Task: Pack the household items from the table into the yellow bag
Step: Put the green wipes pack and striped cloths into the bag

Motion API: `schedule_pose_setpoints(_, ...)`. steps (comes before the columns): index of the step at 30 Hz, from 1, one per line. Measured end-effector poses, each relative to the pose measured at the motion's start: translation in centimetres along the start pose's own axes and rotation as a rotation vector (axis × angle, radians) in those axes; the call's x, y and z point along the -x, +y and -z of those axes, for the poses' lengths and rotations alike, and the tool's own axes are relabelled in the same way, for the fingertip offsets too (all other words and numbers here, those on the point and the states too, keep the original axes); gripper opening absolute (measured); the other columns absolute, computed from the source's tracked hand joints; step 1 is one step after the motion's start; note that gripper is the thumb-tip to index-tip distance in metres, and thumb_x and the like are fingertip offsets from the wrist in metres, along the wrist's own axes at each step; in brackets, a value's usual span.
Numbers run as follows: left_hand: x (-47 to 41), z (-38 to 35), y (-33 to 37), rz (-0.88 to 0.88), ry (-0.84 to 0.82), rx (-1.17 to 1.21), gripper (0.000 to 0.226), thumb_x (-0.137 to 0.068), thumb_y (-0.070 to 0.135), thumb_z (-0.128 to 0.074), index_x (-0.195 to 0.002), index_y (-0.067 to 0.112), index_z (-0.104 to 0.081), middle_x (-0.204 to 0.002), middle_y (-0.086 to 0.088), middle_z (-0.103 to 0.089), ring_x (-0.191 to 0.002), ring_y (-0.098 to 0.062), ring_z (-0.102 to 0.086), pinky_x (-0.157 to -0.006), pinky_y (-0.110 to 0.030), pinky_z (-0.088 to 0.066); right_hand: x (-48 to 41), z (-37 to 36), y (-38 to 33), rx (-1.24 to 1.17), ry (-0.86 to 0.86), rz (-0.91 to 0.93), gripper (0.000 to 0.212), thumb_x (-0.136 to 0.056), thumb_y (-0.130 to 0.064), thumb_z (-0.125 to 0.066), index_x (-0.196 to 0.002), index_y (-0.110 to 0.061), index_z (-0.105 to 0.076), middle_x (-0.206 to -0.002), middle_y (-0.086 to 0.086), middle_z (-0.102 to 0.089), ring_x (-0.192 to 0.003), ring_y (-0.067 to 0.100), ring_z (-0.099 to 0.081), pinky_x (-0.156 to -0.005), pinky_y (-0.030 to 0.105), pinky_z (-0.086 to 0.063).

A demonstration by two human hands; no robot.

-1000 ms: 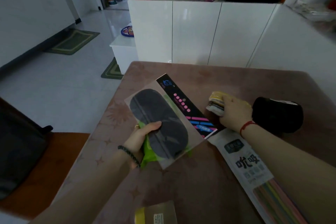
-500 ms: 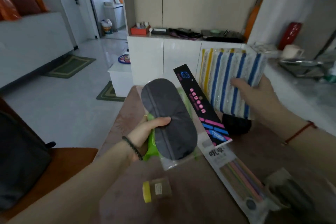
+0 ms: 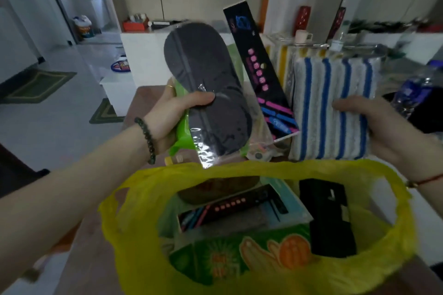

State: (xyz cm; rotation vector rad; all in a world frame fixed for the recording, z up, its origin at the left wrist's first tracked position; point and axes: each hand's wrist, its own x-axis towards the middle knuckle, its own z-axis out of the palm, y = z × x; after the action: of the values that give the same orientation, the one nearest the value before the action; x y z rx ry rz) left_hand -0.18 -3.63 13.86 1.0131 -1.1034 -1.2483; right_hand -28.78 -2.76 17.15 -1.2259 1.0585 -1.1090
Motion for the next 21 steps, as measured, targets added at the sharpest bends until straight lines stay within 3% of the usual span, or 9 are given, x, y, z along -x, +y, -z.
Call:
schedule_pose_setpoints(3,2.5,-1.3,-0.8,-0.056,0.0,-0.069,0.086,-0.059,0.005,-0.077,-0.134,0.015,-0.038,-0.113,-0.005,-0.067,-0.093,-0.016,-0.07,-0.071,-0.027,-0.059,2.2,2.3,2.6,0.066,0.033,-0.077,0.025,-0.08,-0.003,-0.058,-0.088,-0.026,-0.06,-0.082,-0.005,-0.069,-0.062,0.003,-0.07,-0.057,0.023,-0.059)
schedule_pose_setpoints(6,4.8,-2.7,-1.3,-0.185,0.067,-0.206,0.084,-0.055,0.006,-0.08,-0.125,0.031,-0.04,-0.111,0.012,-0.061,-0.098,-0.001,-0.062,-0.079,-0.019,-0.055,3.4,4.1,5.1,0.269,0.039,-0.087,0.03,-0.085,0.005,-0.055,-0.086,-0.025,-0.058,-0.085,-0.006,-0.064,-0.062,0.0,-0.066,-0.073,0.031,-0.056)
schedule_pose_setpoints(9,6.8,-4.1,-1.8,-0.357,0.139,-0.401,0.082,-0.066,0.006,-0.077,-0.125,0.036,-0.029,-0.11,0.03,-0.046,-0.094,0.029,-0.047,-0.08,0.002,-0.043,4.2,3.9,7.8,0.676,-0.176,0.162,0.015,-0.082,0.001,-0.059,-0.094,-0.007,-0.06,-0.09,0.009,-0.065,-0.069,-0.016,-0.058,-0.074,0.011,-0.044)
schedule_pose_setpoints(11,7.8,-5.3,-2.4,-0.44,0.147,-0.524,0.095,-0.064,0.016,-0.078,-0.138,0.023,-0.019,-0.113,0.044,-0.04,-0.1,0.036,-0.037,-0.087,0.009,-0.033,4.1,3.1,10.3,0.96,-0.318,0.294,0.038,-0.081,-0.009,-0.058,-0.117,-0.002,-0.053,-0.109,0.015,-0.061,-0.091,-0.003,-0.056,-0.078,0.015,-0.045)
schedule_pose_setpoints(13,9.0,-6.5,-3.4,-0.546,0.092,-0.674,0.099,-0.062,0.034,-0.074,-0.139,0.036,-0.013,-0.115,0.057,-0.032,-0.11,0.035,-0.031,-0.092,0.009,-0.027,3.6,2.2,12.8,1.27,-0.296,0.428,0.048,-0.077,-0.015,-0.064,-0.123,-0.013,-0.052,-0.115,0.008,-0.059,-0.101,0.02,-0.057,-0.078,0.032,-0.05)
schedule_pose_setpoints(15,10.1,-7.4,-4.3,-0.611,-0.001,-0.782,0.089,-0.066,0.045,-0.068,-0.133,0.057,-0.01,-0.124,0.054,-0.029,-0.116,0.03,-0.031,-0.096,0.006,-0.026,3.0,0.6,14.5,1.47,-0.284,0.615,0.034,-0.063,-0.012,-0.074,-0.097,-0.013,-0.068,-0.092,0.009,-0.069,-0.087,0.029,-0.065,-0.071,0.036,-0.052)
schedule_pose_setpoints(16,10.5,-7.6,-4.8,-0.625,-0.032,-0.823,0.083,-0.069,0.05,-0.065,-0.132,0.059,-0.011,-0.128,0.051,-0.029,-0.119,0.027,-0.032,-0.098,0.003,-0.028,2.7,-0.1,15.1,1.568,-0.285,0.66,0.03,-0.062,-0.009,-0.074,-0.091,-0.014,-0.071,-0.088,0.011,-0.07,-0.087,0.033,-0.065,-0.077,0.038,-0.051)
schedule_pose_setpoints(19,12.0,-6.9,-5.9,-0.674,-0.043,-1.044,0.073,-0.075,0.058,-0.055,-0.135,0.056,-0.012,-0.132,0.044,-0.03,-0.121,0.02,-0.036,-0.099,-0.007,-0.036,1.6,-0.2,16.3,1.619,-0.458,0.521,0.041,-0.084,-0.011,-0.054,-0.125,-0.009,-0.055,-0.135,0.02,-0.049,-0.131,0.036,-0.036,-0.112,0.048,-0.022)
schedule_pose_setpoints(21,13.1,-6.1,-6.2,-0.693,-0.052,-1.292,0.086,-0.07,0.044,-0.06,-0.137,0.053,-0.008,-0.128,0.026,-0.04,-0.111,-0.001,-0.056,-0.084,-0.022,-0.052,1.4,0.6,15.8,1.526,-0.574,0.371,0.064,-0.087,-0.035,-0.051,-0.142,-0.009,-0.029,-0.154,0.012,-0.02,-0.144,0.03,-0.011,-0.116,0.046,-0.008)
